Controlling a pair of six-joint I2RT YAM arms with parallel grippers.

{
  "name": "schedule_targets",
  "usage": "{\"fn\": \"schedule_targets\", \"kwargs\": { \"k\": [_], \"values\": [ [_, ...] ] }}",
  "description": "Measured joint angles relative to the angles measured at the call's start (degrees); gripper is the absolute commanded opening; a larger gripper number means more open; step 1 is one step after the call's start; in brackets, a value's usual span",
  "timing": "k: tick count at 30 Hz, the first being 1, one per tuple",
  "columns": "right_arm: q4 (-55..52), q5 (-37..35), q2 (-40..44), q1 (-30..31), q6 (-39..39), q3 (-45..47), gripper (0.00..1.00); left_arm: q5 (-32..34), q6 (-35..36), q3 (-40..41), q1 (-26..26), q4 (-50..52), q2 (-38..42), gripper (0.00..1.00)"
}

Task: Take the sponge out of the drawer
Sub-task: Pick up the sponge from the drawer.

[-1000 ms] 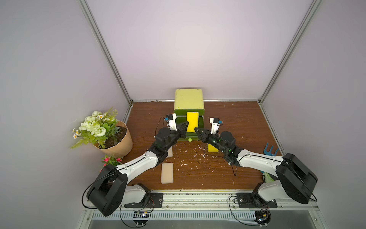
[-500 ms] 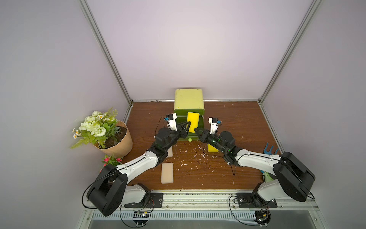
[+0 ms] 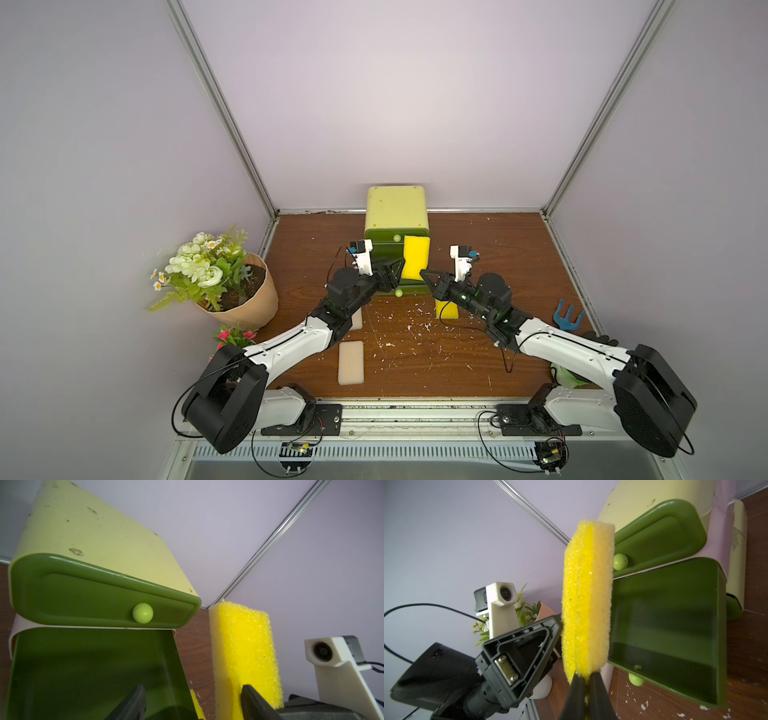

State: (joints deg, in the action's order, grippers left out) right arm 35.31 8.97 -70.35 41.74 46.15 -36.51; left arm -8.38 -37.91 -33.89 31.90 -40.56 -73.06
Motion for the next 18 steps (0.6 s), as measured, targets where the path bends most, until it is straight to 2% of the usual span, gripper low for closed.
{"fn": "schedule_targets", "kwargs": {
  "k": [9, 18],
  "values": [
    [-16.1, 3.4, 14.0, -0.7, -3.1, 7.9, 0.0, 2.9, 2.0, 0.0, 0.0, 2.6, 2.4, 0.86],
    [-27.9, 4.6, 23.6, -1.7, -2.8, 14.9, 0.0, 3.5, 2.5, 0.0, 0.0, 3.6, 2.4, 0.89]
  ]
}}
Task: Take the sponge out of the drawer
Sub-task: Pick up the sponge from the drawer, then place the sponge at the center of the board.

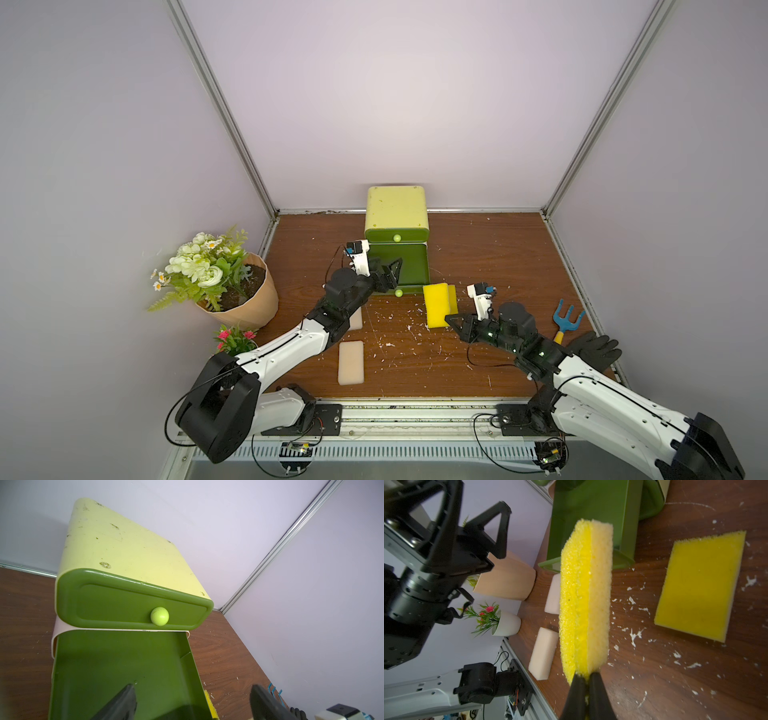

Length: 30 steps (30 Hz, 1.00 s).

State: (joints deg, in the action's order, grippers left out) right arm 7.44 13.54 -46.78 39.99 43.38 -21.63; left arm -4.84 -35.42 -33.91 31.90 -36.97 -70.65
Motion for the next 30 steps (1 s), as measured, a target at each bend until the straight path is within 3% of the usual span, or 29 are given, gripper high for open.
{"fn": "schedule_targets", "kwargs": {
  "k": [16, 30],
  "values": [
    [-9.6, 0.3, 10.1, -0.4, 5.1, 10.3, 0.0, 0.0, 0.1, 0.0, 0.0, 0.0, 0.0, 0.9],
    [-11.2, 0.8, 10.6, -0.4, 8.5, 13.0, 0.02, 0.0, 0.1, 0.0, 0.0, 0.0, 0.0, 0.91]
  ]
}}
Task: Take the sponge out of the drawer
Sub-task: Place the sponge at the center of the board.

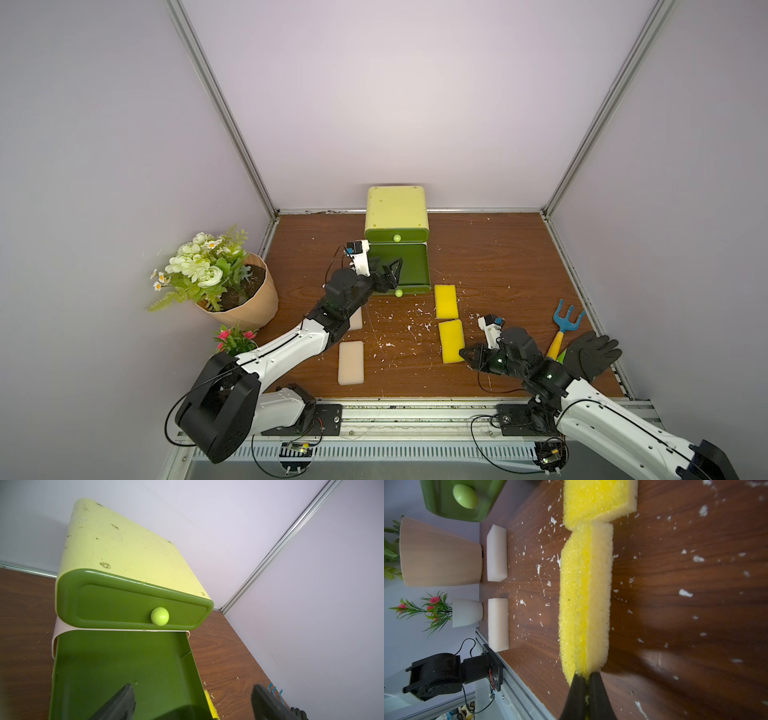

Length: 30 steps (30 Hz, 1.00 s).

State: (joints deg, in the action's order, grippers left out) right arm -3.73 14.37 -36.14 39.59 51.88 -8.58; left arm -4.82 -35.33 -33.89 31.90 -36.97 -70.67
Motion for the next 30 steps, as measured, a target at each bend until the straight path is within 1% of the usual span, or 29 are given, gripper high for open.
{"fn": "schedule_targets", "kwargs": {
  "k": [3, 6, 9, 11, 19, 24, 30],
  "values": [
    [0.1, 0.8, -0.4, -0.1, 0.1, 0.0, 0.04, 0.0, 0.0, 0.0, 0.0, 0.0, 0.0, 0.91],
    [0.1, 1.6, -0.4, -0.1, 0.3, 0.0, 0.08, 0.0, 0.0, 0.0, 0.0, 0.0, 0.0, 0.91],
    [0.0, 2.4, -0.4, -0.1, 0.5, 0.0, 0.15, 0.0, 0.0, 0.0, 0.0, 0.0, -0.1, 0.91],
    [-0.2, 2.5, -0.4, -0.1, 0.6, 0.0, 0.23, 0.0, 0.0, 0.0, 0.0, 0.0, -0.1, 0.91],
    [-2.8, 2.0, -0.3, -0.1, -0.4, 0.0, 0.46, 0.0, 0.0, 0.0, 0.0, 0.0, -0.1, 0.91],
    [-5.7, 0.6, -0.3, -0.1, -1.5, -0.6, 0.56, 0.0, 0.0, 0.0, 0.0, 0.0, -0.1, 0.91],
    [-8.1, -1.3, -0.9, -0.1, -3.0, -3.1, 0.63, 0.0, 0.0, 0.0, 0.0, 0.0, -0.1, 0.92]
  ]
}}
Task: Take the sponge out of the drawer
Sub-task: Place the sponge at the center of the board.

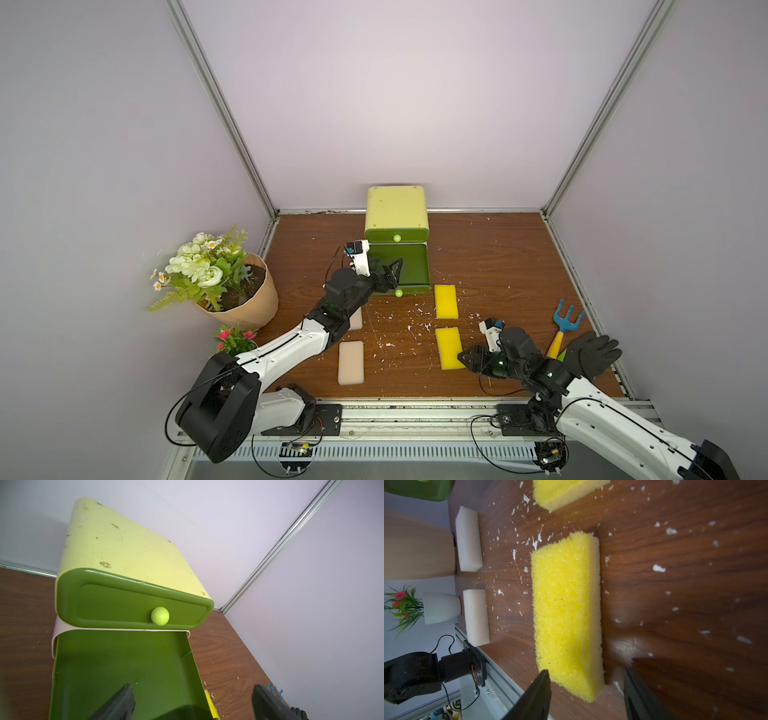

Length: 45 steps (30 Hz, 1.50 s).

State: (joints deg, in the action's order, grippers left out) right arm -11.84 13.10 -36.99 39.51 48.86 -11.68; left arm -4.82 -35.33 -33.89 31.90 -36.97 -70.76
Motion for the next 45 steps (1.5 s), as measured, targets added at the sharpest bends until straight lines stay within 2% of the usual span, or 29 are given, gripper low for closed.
{"fn": "schedule_targets", "kwargs": {
  "k": [7, 10, 15, 21, 34, 45],
  "values": [
    [1.4, -3.4, -5.6, 0.0, -5.5, -8.0, 0.7, 0.7, 0.5, 0.0, 0.0, 1.2, 0.0, 0.92],
    [3.1, -5.5, -8.9, 0.0, -9.1, -11.0, 0.74, 1.5, 1.5, 0.0, 0.0, 2.2, 0.3, 0.96],
    [8.1, -10.3, -14.0, 0.0, -15.2, -14.9, 0.77, 2.5, 2.6, 0.0, -0.4, 4.6, 1.8, 1.0],
    [15.4, -14.6, -20.7, 0.0, -19.8, -17.6, 0.79, 3.2, 3.1, 0.0, -1.6, 6.3, 3.8, 0.99],
    [21.8, -13.3, -40.9, 0.0, -22.0, -28.9, 0.83, 5.4, 4.2, 0.9, -2.4, 7.9, 6.5, 0.99],
    [24.9, -12.2, -51.3, 0.0, -21.7, -34.9, 0.83, 7.3, 4.7, 3.0, -2.9, 8.1, 9.7, 0.99]
  ]
}}
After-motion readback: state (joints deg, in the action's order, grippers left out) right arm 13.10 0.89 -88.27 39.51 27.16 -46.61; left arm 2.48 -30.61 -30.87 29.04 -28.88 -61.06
